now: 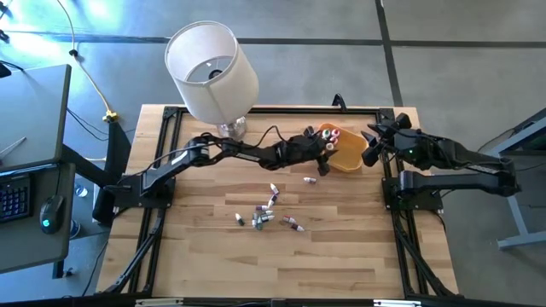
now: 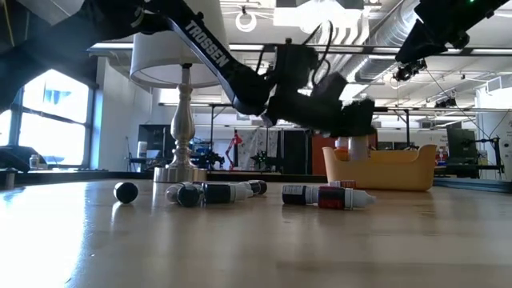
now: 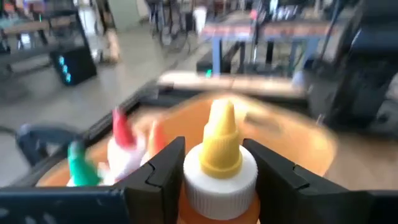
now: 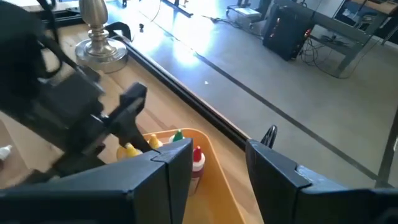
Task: Pick & Place food coloring
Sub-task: Adjust the large yellow food coloring bottle in the yellow bin, then put the small purple food coloring bottle into the yellow bin
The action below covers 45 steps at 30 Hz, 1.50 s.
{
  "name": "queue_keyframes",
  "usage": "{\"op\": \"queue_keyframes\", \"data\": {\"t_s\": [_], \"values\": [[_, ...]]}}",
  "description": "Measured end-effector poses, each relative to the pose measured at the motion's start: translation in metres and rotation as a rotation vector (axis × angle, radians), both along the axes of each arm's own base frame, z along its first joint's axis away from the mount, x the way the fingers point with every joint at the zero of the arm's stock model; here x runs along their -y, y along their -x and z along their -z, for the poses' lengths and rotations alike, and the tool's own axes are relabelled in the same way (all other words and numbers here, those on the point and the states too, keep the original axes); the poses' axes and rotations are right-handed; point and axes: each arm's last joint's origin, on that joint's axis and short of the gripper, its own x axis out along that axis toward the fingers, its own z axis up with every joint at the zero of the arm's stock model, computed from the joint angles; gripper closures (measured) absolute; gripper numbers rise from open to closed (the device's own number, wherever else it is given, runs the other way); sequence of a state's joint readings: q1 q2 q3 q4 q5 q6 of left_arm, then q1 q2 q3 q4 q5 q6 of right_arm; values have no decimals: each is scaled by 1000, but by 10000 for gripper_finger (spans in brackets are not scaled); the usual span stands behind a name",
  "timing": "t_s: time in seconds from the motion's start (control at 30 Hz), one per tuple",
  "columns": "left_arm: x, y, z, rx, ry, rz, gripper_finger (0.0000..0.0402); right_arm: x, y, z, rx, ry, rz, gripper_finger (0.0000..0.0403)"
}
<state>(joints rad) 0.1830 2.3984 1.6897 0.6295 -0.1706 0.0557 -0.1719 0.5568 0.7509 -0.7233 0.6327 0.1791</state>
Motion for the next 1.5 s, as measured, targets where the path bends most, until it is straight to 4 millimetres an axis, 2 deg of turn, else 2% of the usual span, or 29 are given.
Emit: {"op": "queue_keyframes", "data": {"t_s": [0.23,0.6,1.2,1.3,1.5], "values": [[-8,1,5,-19,7,-19,249,0,0,0,3,0,0,260],[-10,2,9,-71,-27,-29,246,-1,-1,0,14,-19,-36,260],[-11,3,10,-65,18,-42,244,-2,-2,0,21,-49,-83,261],[-11,3,10,-71,19,-40,230,-3,-3,0,24,-61,-104,260],[-11,3,10,-76,19,-52,176,-3,-3,0,24,-66,-112,261]]}}
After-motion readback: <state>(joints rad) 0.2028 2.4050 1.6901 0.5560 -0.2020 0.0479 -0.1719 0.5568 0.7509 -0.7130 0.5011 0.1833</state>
